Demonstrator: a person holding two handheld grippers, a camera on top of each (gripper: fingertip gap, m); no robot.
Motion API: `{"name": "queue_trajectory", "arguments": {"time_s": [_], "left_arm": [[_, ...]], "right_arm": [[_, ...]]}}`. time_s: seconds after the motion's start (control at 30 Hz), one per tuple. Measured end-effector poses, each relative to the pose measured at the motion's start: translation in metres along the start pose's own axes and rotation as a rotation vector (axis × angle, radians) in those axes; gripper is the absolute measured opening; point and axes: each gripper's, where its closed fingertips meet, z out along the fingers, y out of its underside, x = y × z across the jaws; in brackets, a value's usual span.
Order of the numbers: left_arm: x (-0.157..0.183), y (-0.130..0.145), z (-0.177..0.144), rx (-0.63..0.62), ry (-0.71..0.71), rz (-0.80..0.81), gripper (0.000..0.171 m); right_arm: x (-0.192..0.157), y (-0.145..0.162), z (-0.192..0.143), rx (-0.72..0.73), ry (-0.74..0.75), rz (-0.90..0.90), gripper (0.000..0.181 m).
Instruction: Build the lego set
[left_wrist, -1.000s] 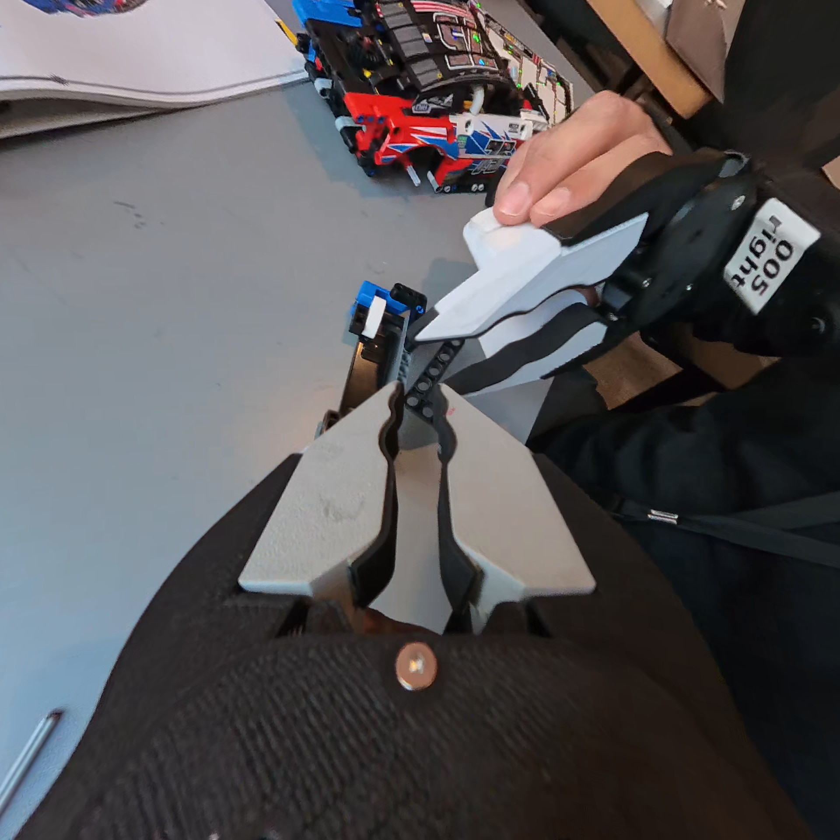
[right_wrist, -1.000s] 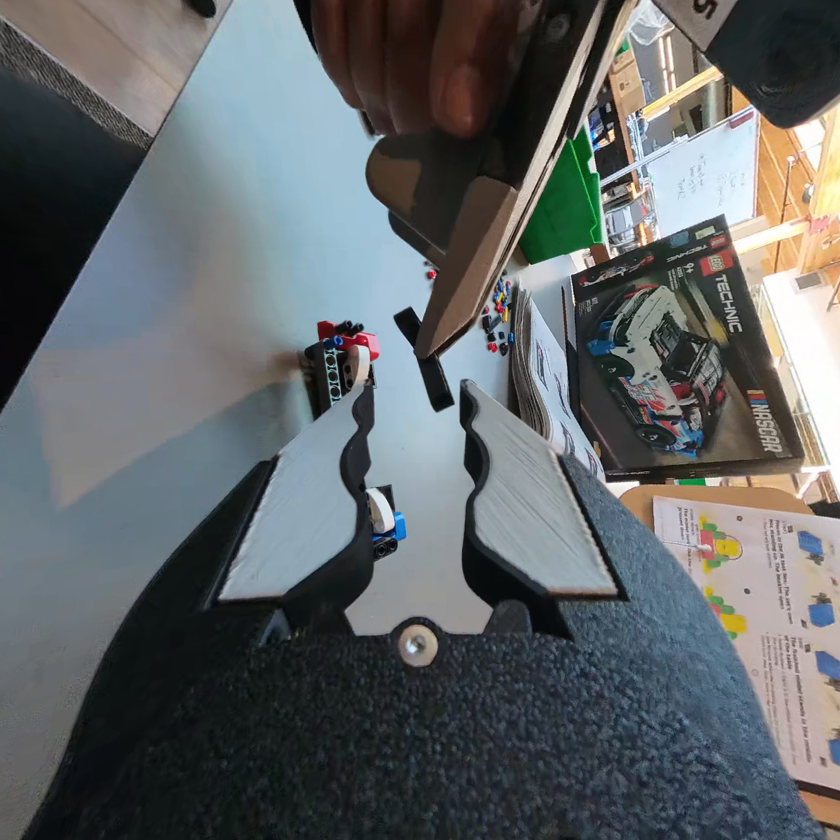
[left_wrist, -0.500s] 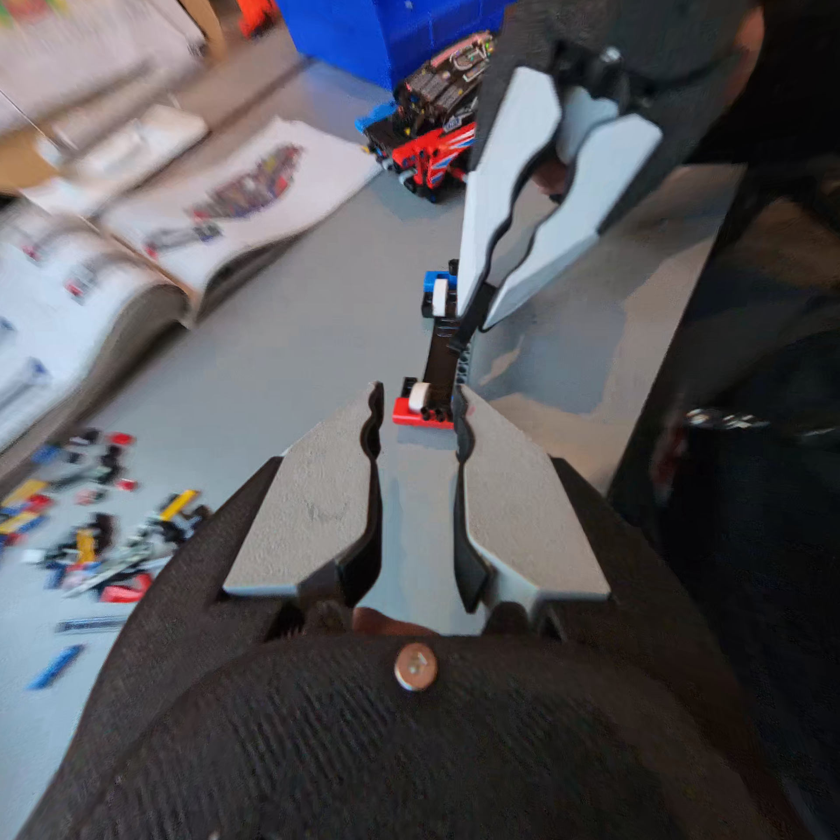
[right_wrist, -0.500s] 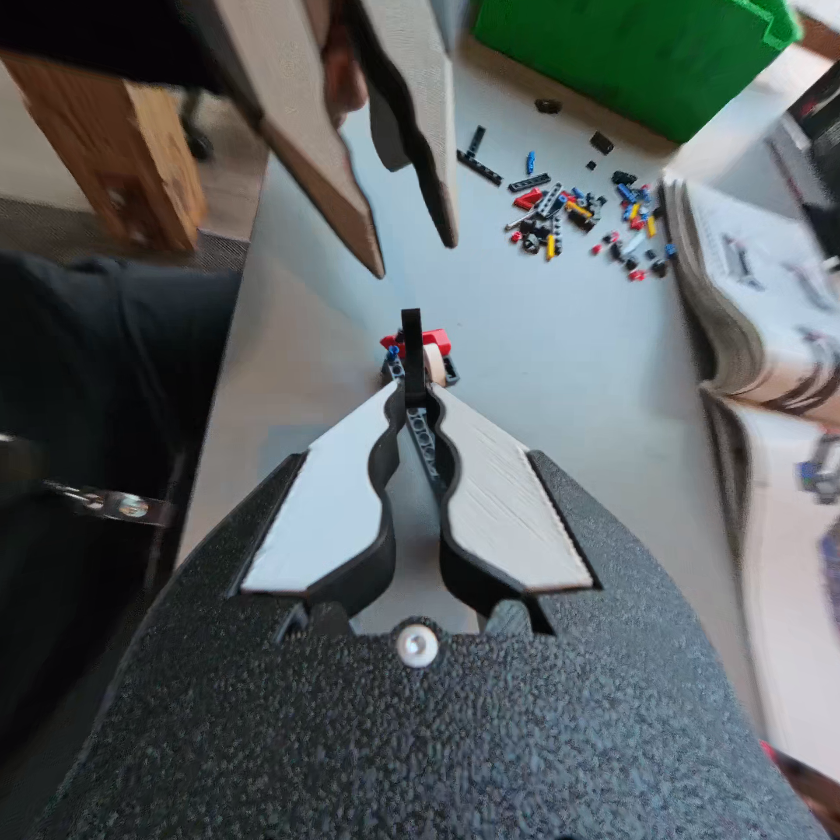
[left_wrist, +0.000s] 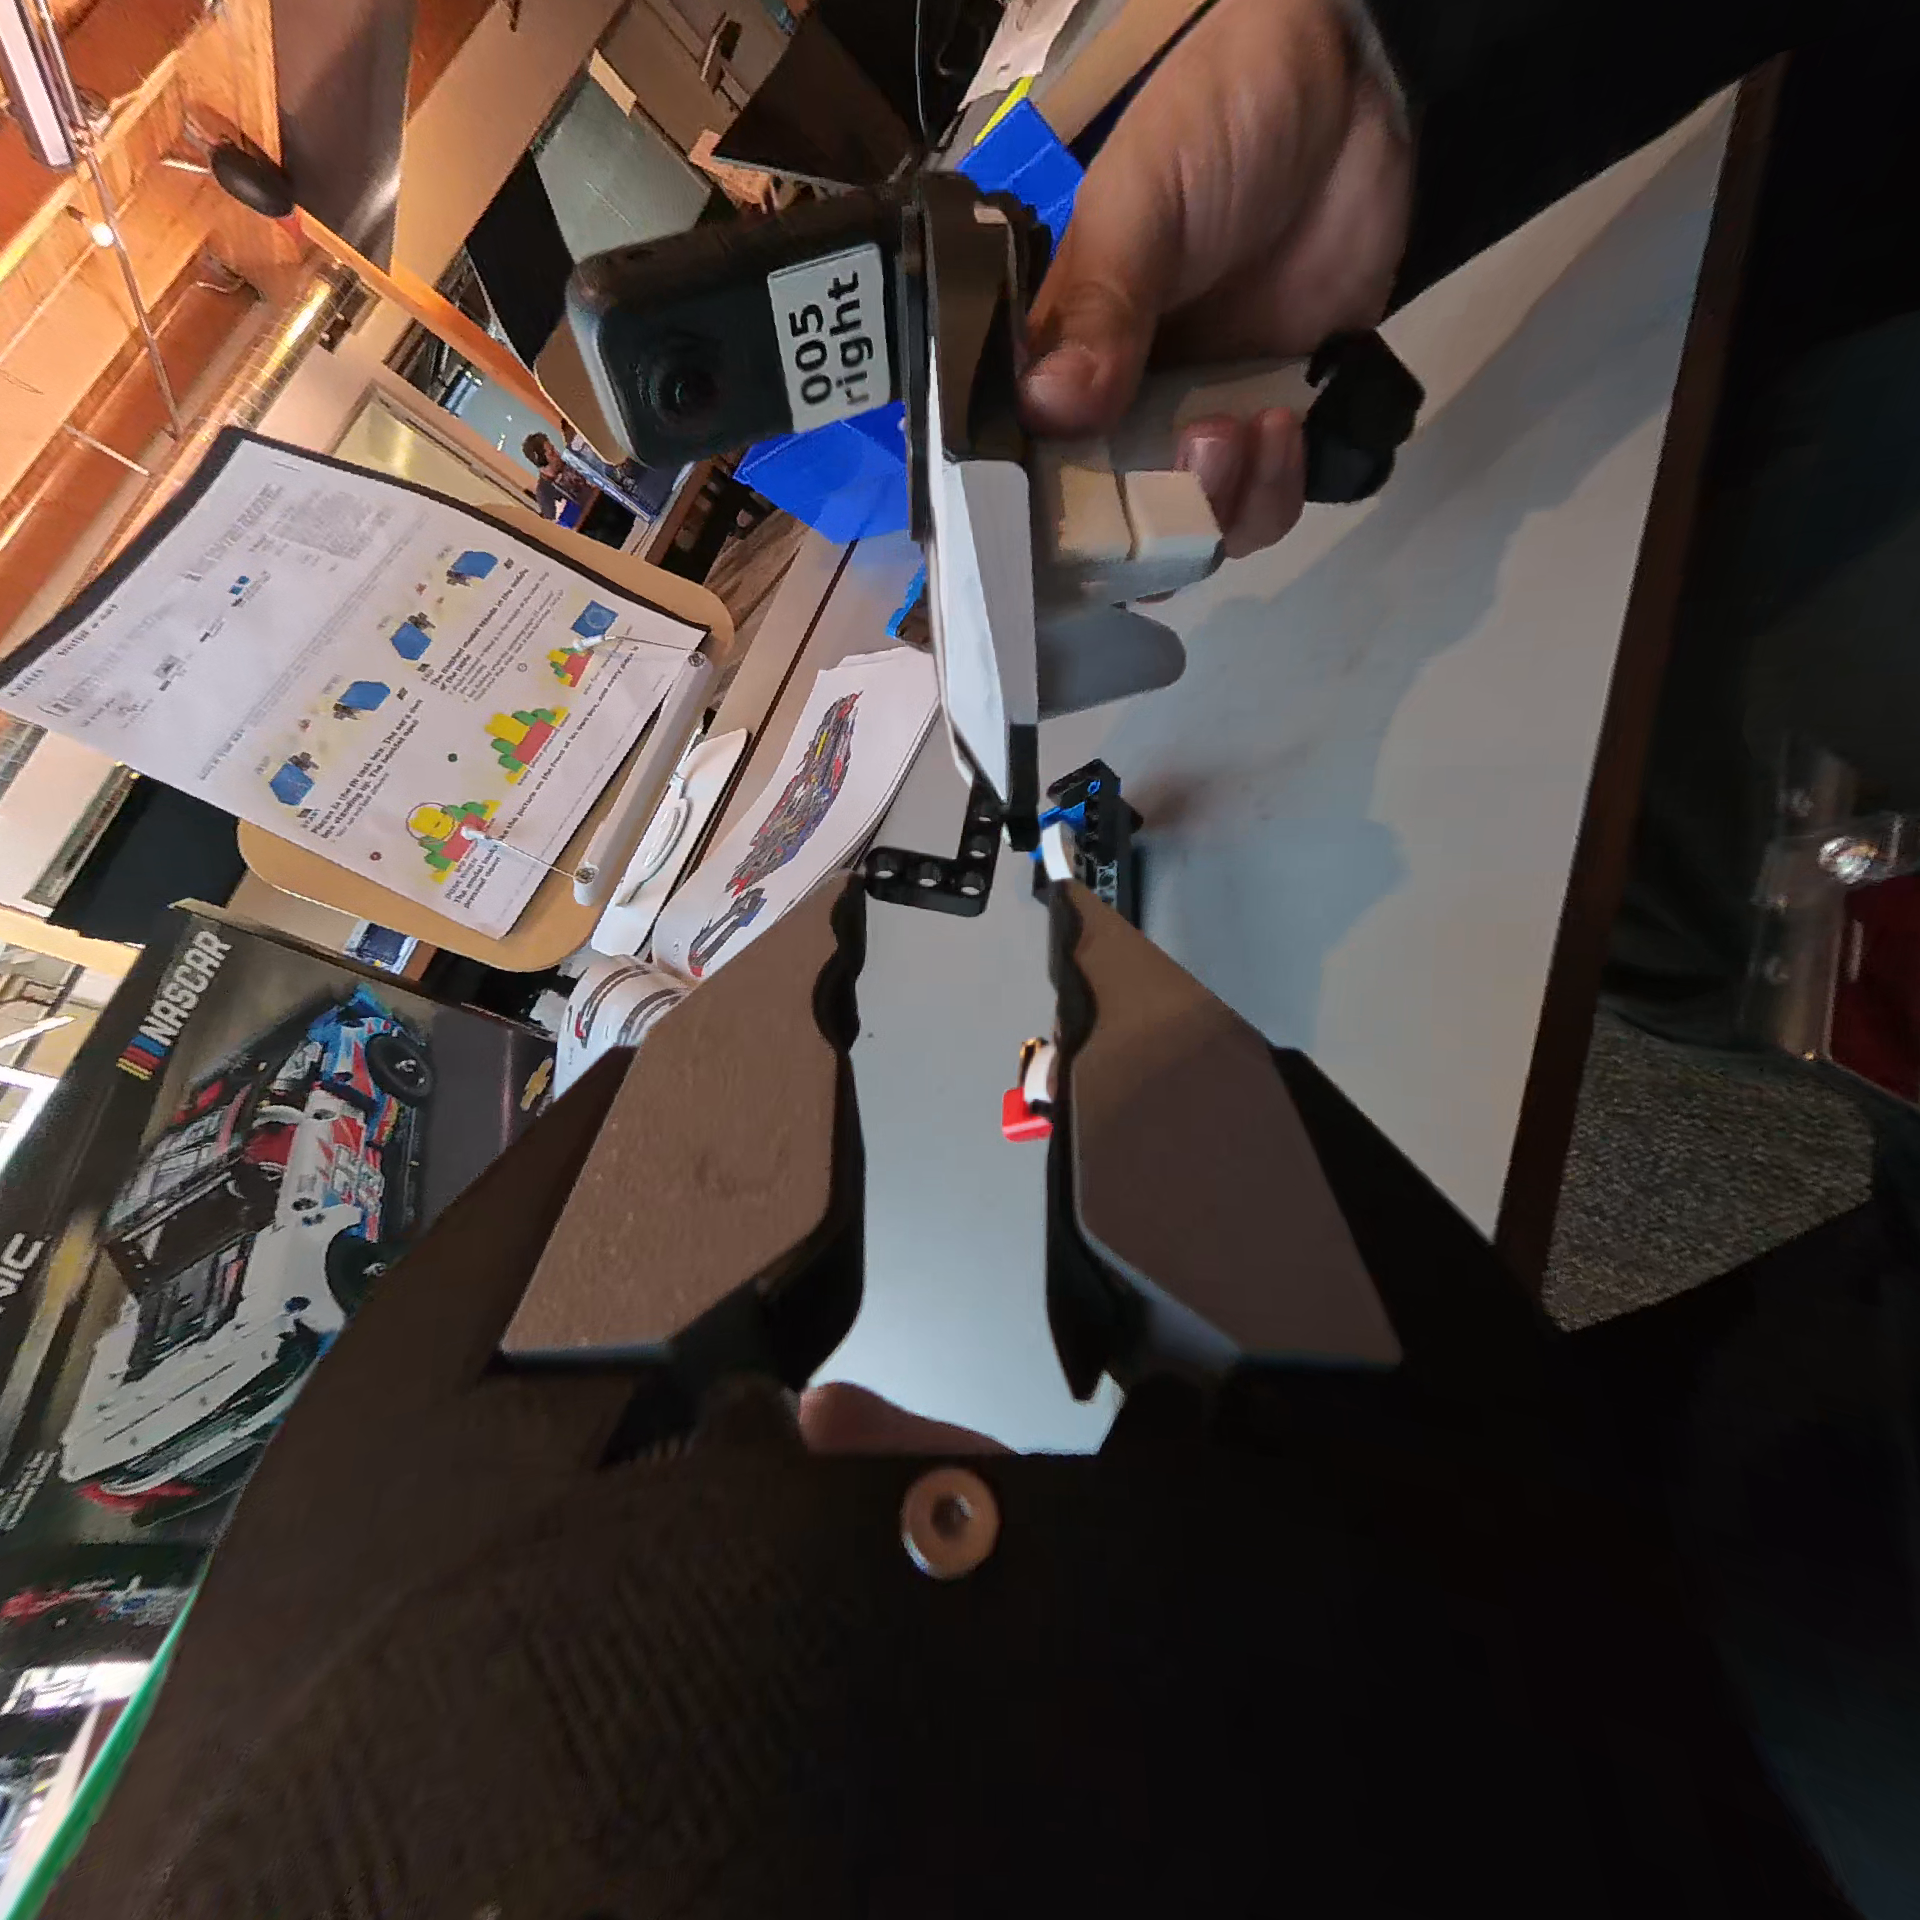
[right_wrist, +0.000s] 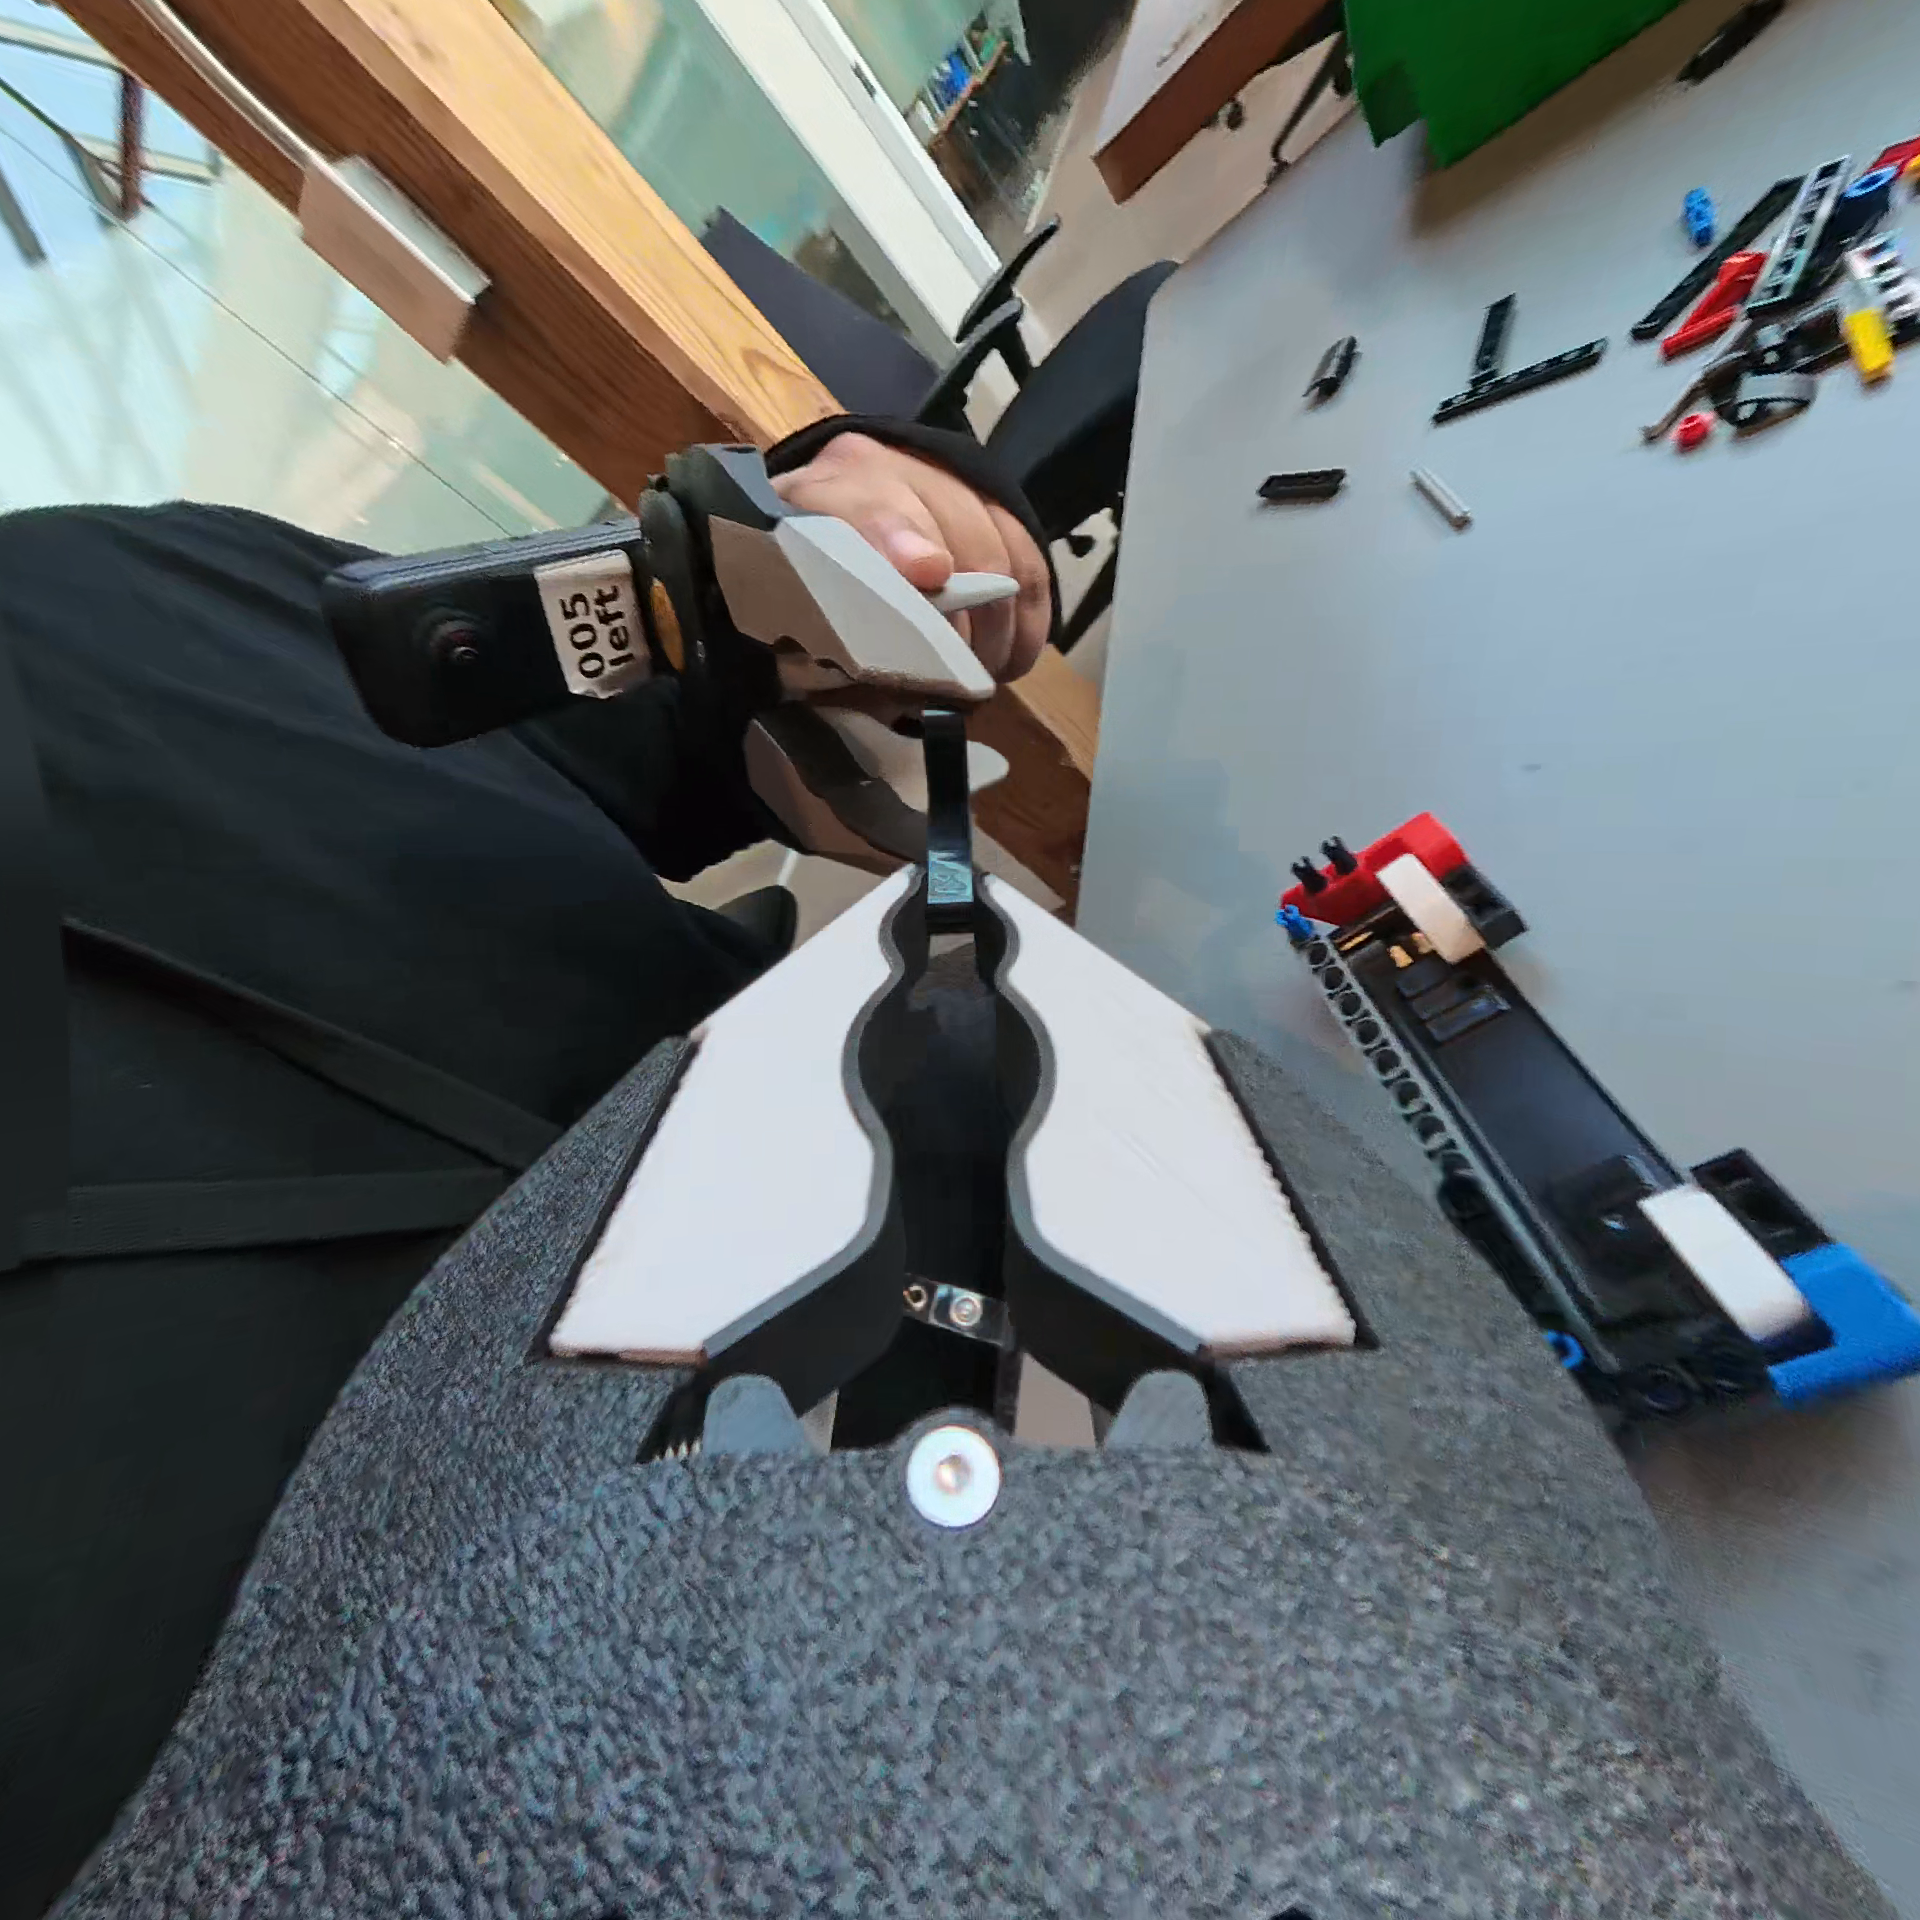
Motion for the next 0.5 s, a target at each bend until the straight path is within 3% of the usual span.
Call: {"name": "queue_trajectory", "arguments": {"time_s": [0.3,0.5], "left_arm": [[0.008,-0.011,-0.002,0.040,0.046,-0.021,0.023],[0.014,0.001,0.001,-0.011,0.091,-0.092,0.022]], "right_arm": [[-0.015,0.013,0.004,0.010,-0.144,0.131,0.008],[-0.002,0.017,0.007,-0.001,-0.067,0.136,0.008]]}}
